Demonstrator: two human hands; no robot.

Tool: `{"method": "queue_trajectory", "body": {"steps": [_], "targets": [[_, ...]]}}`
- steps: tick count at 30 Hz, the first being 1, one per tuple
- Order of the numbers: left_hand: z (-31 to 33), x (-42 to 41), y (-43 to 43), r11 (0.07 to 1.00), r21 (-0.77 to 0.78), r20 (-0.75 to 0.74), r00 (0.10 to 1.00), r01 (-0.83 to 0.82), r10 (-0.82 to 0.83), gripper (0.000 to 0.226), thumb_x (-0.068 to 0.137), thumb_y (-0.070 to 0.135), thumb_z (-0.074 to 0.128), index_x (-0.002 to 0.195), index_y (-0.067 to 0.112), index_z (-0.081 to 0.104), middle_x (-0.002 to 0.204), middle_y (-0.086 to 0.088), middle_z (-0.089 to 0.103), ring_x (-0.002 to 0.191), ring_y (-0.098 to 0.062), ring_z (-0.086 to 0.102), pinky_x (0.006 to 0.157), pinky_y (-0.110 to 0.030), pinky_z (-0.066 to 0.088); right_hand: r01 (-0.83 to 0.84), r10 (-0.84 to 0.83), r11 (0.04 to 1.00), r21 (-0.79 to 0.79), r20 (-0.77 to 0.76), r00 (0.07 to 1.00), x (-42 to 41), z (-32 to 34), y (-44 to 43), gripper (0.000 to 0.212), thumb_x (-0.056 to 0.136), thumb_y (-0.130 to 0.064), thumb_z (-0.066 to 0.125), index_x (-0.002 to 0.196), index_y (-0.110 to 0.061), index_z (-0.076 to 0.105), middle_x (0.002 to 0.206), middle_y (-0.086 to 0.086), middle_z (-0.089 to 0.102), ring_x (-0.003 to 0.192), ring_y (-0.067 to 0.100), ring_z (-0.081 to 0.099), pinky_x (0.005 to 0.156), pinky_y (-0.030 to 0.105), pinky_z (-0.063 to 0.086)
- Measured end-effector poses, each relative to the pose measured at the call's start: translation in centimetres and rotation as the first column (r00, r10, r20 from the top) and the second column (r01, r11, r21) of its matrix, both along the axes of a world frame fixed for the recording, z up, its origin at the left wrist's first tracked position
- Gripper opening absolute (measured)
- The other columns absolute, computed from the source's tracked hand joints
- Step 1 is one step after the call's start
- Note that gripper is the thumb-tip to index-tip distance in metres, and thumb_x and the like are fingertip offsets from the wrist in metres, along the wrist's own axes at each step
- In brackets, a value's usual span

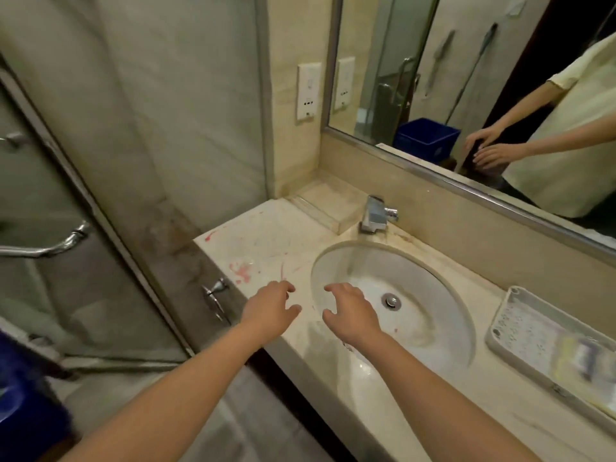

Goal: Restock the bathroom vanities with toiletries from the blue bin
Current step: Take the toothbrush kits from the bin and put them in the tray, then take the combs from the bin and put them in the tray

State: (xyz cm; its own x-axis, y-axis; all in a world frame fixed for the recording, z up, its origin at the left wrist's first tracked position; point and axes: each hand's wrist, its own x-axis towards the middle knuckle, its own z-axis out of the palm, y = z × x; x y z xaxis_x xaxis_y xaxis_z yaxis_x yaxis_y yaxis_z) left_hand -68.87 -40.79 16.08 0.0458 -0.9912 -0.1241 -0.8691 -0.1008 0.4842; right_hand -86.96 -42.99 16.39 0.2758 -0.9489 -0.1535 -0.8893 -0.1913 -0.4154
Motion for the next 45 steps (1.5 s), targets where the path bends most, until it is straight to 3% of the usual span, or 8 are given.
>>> {"method": "queue_trajectory", "body": {"steps": [10,15,21,31,41,45], "targets": [[-0.3,13.8,8.2,0.983,0.035,0.029,0.984,-0.178,0.178,0.04,0.088,0.045,0.06,0.123,0.026,0.055,0.119,0.002,0.059,0.106,-0.017,0.059,0.084,-0.032,0.049,-0.248,0.248,0.969,-0.017,-0.026,0.968,14.3,0.4,4.5,0.054,0.089,-0.026,0.053,0.142,-0.022,0.043,0.141,0.002,0.047,0.13,0.024,0.041,0.103,0.036,0.041],[-0.5,19.8,12.9,0.943,0.057,0.021,0.944,-0.329,0.328,0.044,0.089,0.048,0.059,0.129,0.03,0.052,0.122,0.008,0.059,0.108,-0.012,0.059,0.085,-0.029,0.049,-0.366,0.365,0.93,-0.041,-0.042,0.93,21.3,0.6,7.1,0.04,0.085,-0.028,0.055,0.124,-0.024,0.056,0.127,0.002,0.056,0.121,0.026,0.05,0.094,0.036,0.048],[-0.3,25.1,17.9,0.871,0.056,-0.019,0.872,-0.488,0.49,0.045,0.089,0.045,0.061,0.13,0.03,0.051,0.123,0.008,0.058,0.109,-0.01,0.059,0.091,-0.034,0.052,-0.545,0.543,0.838,-0.041,-0.049,0.838,28.6,1.0,9.1,0.052,0.087,-0.027,0.056,0.138,-0.022,0.047,0.137,0.002,0.05,0.128,0.023,0.044,0.101,0.036,0.043],[-0.8,32.7,23.7,0.683,0.085,-0.063,0.68,-0.726,0.731,0.044,0.091,0.041,0.06,0.131,0.026,0.051,0.126,0.005,0.056,0.111,-0.013,0.057,0.091,-0.035,0.05,-0.786,0.785,0.618,-0.023,-0.05,0.618,40.5,0.5,10.1,0.053,0.089,-0.03,0.056,0.141,-0.023,0.044,0.141,0.0,0.046,0.133,0.02,0.04,0.105,0.035,0.041],[-2.1,38.7,25.1,0.383,0.123,-0.052,0.379,-0.916,0.924,0.041,0.091,0.043,0.058,0.128,0.03,0.05,0.127,0.006,0.057,0.11,-0.015,0.057,0.089,-0.034,0.049,-0.942,0.942,0.336,-0.006,0.02,0.336,51.8,0.3,9.1,0.04,0.088,-0.029,0.057,0.128,-0.026,0.054,0.126,-0.001,0.055,0.119,0.018,0.05,0.093,0.033,0.048],[-2.9,39.6,25.5,0.278,0.13,-0.032,0.277,-0.952,0.96,0.041,0.091,0.042,0.059,0.128,0.029,0.051,0.129,0.004,0.057,0.114,-0.017,0.057,0.094,-0.037,0.049,-0.973,0.973,0.23,-0.005,-0.021,0.23,54.9,-0.5,9.1,0.045,0.089,-0.03,0.057,0.134,-0.025,0.051,0.131,-0.001,0.054,0.122,0.019,0.049,0.097,0.037,0.048]]}}
